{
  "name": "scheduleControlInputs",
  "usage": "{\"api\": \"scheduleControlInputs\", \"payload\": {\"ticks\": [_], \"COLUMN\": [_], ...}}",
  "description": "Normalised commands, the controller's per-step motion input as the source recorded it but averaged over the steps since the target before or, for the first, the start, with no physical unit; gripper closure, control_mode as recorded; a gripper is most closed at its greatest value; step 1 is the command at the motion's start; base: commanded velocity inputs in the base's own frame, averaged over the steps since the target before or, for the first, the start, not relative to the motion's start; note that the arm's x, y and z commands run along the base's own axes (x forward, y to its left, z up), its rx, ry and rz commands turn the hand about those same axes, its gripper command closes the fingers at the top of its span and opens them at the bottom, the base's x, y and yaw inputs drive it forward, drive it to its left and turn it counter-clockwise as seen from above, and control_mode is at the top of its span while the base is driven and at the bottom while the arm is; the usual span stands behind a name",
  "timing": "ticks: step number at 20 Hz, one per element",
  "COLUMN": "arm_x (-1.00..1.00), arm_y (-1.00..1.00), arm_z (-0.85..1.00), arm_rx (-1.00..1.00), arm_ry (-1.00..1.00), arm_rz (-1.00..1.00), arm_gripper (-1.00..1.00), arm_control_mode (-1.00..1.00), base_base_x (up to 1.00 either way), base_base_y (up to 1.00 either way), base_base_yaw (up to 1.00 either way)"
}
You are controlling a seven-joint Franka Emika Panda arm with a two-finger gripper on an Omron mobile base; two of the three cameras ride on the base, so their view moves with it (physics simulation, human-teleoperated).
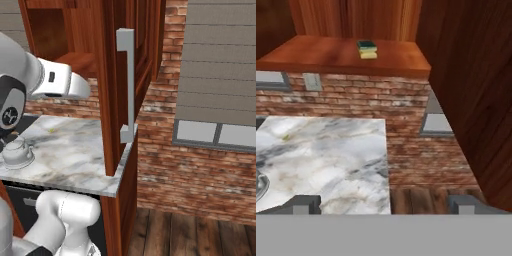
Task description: Open the cabinet. Pick the sponge and place it next to the sink. Then close the cabinet.
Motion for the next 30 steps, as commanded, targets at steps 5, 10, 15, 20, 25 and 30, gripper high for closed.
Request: {"api": "scheduleControlInputs", "payload": {"ticks": [5, 10, 15, 20, 25, 30], "arm_x": [0.6, 0.8, 0.9, 0.73, 0.55, 0.42], "arm_y": [0.19, 0.12, 0.21, 0.24, 0.25, 0.03], "arm_z": [0.0, 0.0, -0.14, -0.04, 0.0, 0.0], "arm_rx": [0.01, 0.06, 0.08, 0.04, 0.0, 0.0], "arm_ry": [0.02, 0.0, 0.0, 0.0, 0.0, 0.0], "arm_rz": [0.01, 0.0, 0.0, 0.0, 0.0, 0.0], "arm_gripper": [-1.0, -1.0, -1.0, -1.0, -1.0, -1.0], "arm_control_mode": [-1.0, -1.0, -1.0, -1.0, -1.0, -1.0], "base_base_x": [0.0, 0.0, 0.0, 0.0, 0.0, 0.0], "base_base_y": [0.0, 0.0, 0.0, 0.0, 0.0, 0.0], "base_base_yaw": [0.0, 0.0, 0.0, 0.0, 0.0, 0.0]}}
